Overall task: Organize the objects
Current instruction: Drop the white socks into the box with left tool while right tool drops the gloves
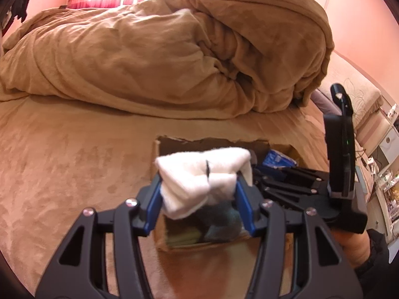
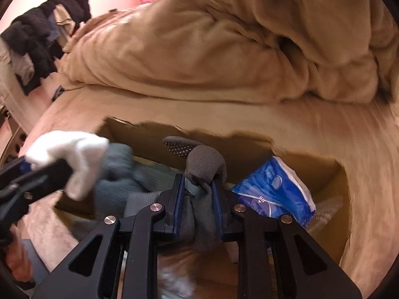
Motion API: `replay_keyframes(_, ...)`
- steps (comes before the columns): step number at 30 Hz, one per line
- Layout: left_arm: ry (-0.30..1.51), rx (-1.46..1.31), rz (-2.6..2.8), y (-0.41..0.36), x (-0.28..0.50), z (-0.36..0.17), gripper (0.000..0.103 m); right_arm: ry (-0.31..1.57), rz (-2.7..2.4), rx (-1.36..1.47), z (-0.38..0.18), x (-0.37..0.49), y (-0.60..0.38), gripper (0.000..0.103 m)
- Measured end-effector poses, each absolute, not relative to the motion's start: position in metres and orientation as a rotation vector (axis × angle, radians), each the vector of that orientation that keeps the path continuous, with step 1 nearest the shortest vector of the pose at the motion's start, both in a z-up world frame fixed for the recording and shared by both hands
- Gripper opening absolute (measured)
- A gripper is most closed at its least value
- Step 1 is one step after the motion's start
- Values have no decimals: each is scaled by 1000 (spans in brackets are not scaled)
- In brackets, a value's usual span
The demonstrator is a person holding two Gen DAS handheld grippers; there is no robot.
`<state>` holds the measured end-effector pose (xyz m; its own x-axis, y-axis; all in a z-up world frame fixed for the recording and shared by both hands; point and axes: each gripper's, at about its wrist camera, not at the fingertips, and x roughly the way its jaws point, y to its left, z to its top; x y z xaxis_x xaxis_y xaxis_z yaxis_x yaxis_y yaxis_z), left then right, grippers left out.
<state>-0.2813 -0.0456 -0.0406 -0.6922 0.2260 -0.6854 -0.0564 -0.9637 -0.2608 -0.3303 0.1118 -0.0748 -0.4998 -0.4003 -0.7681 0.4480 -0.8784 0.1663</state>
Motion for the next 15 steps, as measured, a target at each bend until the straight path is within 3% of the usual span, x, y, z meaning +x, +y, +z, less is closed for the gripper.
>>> replay_keyframes(5, -300, -1179, 2713, -32, -289, -47, 55, 70, -2382, 1142, -70, -324, 119, 28)
replay_keyframes(10, -298, -1204, 2698, -27, -298, -52, 55, -23, -2402, 1091, -53, -316, 144, 51)
replay_keyframes(15, -254, -1220, 2681, -16, -312, -58, 61, -42, -2434, 1061, -38, -309, 163, 59)
